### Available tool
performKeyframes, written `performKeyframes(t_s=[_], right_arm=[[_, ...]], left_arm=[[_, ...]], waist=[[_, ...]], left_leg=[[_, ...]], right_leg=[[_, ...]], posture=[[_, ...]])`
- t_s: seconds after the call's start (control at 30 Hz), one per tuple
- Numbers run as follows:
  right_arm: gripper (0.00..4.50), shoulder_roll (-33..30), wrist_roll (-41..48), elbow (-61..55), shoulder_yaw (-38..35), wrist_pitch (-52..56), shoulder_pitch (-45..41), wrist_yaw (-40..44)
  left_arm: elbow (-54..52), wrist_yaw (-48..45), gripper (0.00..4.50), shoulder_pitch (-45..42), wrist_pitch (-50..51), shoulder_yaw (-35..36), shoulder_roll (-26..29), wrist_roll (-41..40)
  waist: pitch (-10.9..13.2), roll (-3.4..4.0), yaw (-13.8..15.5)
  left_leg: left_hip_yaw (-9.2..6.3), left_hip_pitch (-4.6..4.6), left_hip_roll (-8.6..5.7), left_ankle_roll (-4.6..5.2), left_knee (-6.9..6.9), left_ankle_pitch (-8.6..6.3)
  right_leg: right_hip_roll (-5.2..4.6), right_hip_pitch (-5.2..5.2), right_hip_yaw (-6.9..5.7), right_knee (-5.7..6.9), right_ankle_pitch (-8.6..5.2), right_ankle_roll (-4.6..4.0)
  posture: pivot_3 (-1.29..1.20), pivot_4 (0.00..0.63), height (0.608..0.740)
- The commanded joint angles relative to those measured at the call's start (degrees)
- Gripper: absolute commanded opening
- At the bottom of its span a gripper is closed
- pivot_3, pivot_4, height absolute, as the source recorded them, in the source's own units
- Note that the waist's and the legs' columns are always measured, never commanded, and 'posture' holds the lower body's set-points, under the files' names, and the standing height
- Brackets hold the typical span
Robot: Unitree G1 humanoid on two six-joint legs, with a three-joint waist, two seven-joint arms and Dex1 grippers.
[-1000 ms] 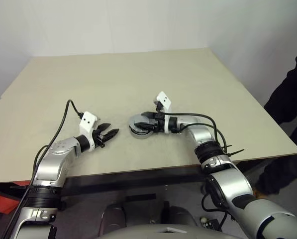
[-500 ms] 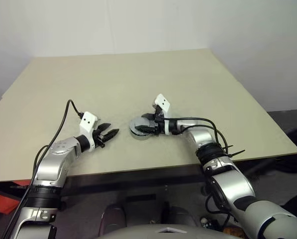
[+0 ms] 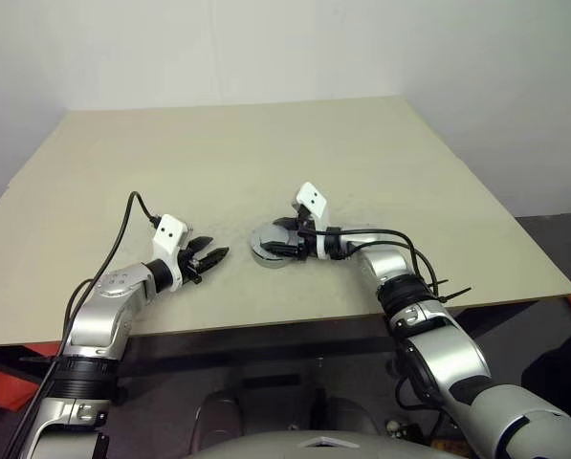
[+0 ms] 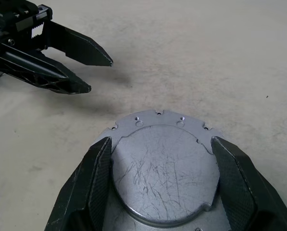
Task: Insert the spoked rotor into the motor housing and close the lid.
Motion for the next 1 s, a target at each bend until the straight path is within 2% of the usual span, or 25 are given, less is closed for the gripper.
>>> performKeyframes(t_s=[0.03, 0.43, 0.67, 0.9, 1.0], right_arm=[[3.15, -0.19, -1.79, 1.66, 1.55, 0.12, -0.14, 0.06], [3.15, -0.06, -3.66, 5.22, 2.17, -0.64, -0.93, -2.58], [3.15, -0.37, -4.29, 6.26, 2.54, -1.19, -0.9, -2.9], [3.15, -0.37, -4.33, 6.86, 2.59, -1.51, -1.29, -3.3], [3.15, -0.3, -4.32, 6.81, 2.6, -1.58, -1.38, -3.54]], left_arm=[[-1.15, 0.28, 2.56, -0.95, -1.24, 0.7, 0.47, 0.07], [-1.46, 0.48, 2.56, -0.7, -1.15, 0.65, 0.52, -0.1], [-1.35, 0.78, 2.56, -1.04, -0.86, 0.81, -0.15, -0.63], [1.04, 4.83, 2.56, -7.34, 7.65, 1.8, -9.62, -7.4], [2.56, 4.67, 1.95, -9.1, 9.84, 1.37, -11.7, -8.69]], waist=[[0.0, 0.0, 0.0], [0.0, 0.0, 0.01], [0.0, 0.0, 0.0], [-0.02, -0.01, 0.16], [-0.02, -0.02, 0.13]], left_leg=[[0.0, 0.0, 0.0, 0.0, 0.01, 0.0], [-0.01, 0.77, -0.01, -0.03, -0.01, 0.0], [-0.01, 0.82, 0.0, -0.04, -0.02, 0.01], [-0.01, 0.89, -0.03, -0.06, 0.03, 0.02], [-0.01, 0.89, -0.02, -0.09, 0.03, 0.04]], right_leg=[[0.0, 0.0, 0.0, 0.01, 0.0, 0.0], [-0.01, 0.67, 0.02, 0.01, -0.04, 0.05], [-0.01, 0.7, 0.03, 0.02, -0.04, 0.06], [-0.02, 0.81, 0.07, 0.02, -0.05, 0.07], [-0.02, 0.8, 0.07, 0.03, -0.06, 0.1]], posture=[[0.0, 0.0, 0.74], [0.0, 0.0, 0.74], [0.0, 0.0, 0.74], [0.0, 0.0, 0.74], [0.0, 0.0, 0.74]])
